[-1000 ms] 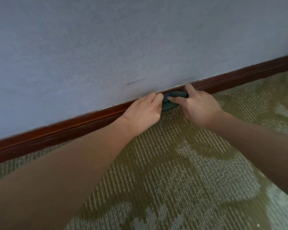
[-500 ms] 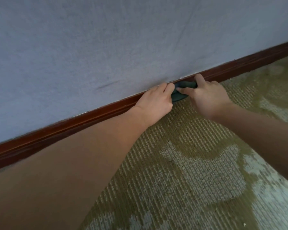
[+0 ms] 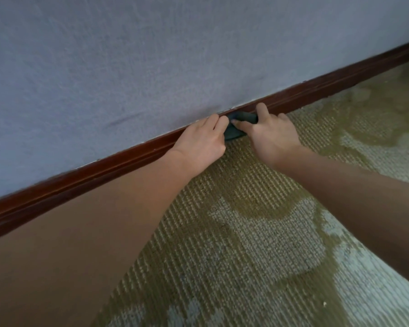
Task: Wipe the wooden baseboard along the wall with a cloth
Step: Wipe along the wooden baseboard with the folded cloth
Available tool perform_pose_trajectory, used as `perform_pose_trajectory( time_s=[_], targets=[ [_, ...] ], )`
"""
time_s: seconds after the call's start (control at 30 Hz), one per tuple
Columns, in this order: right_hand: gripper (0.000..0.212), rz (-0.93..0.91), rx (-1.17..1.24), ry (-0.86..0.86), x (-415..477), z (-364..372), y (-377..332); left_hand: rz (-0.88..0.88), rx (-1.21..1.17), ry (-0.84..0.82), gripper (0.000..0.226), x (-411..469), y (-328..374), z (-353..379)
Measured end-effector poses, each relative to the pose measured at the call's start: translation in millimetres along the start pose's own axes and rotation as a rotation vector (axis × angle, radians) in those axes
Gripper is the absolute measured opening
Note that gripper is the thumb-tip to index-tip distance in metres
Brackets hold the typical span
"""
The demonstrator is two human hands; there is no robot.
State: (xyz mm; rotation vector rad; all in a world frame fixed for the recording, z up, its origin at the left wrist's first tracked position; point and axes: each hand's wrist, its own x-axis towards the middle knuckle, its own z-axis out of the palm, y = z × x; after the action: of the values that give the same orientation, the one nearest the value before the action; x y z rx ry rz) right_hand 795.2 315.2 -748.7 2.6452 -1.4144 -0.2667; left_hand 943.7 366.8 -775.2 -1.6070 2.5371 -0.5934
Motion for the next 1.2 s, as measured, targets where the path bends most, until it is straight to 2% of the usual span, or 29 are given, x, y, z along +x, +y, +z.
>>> perform_pose_trajectory(
  time_s=[0.13,0.33,0.4,0.5,0.6,0.7,0.87,1.1,1.2],
  targets=[
    [0.056,0.008,-0.027,-0.019,-3,-1,-7,0.007,0.053,0.032,0.014,-10,-5,-7],
    [0.057,0.104,0.307,-0.132,0,-5,-13,0.014,0.067,-0.050,0.020,-16,-9,-11],
    [0.057,0.112,0.351,-0.150,0,-6,-15,0.000,0.066,-0.040,0.022,-20,-11,-12],
    [0.057,0.097,0.328,-0.140,-3,-10,-25,-0.026,0.065,-0.087,0.031,-29,-14,-16],
    [0.060,0.029,0.152,-0.060,-5,-12,-30,0.004,0.026,-0.136,0.039,-33,-16,-13],
    [0.061,-0.013,0.021,-0.017,-1,-12,-20,0.015,0.033,-0.121,0.037,-24,-14,-13],
    [0.061,-0.011,-0.028,-0.030,8,-13,5,0.015,-0.015,-0.129,0.037,5,-5,-14],
    [0.059,0.019,0.121,-0.088,11,-10,10,0.048,-0.086,-0.288,0.034,17,-10,-19],
    [0.055,0.002,0.235,-0.071,10,-11,11,0.003,-0.143,-0.280,0.039,14,-12,-31]
  ],
)
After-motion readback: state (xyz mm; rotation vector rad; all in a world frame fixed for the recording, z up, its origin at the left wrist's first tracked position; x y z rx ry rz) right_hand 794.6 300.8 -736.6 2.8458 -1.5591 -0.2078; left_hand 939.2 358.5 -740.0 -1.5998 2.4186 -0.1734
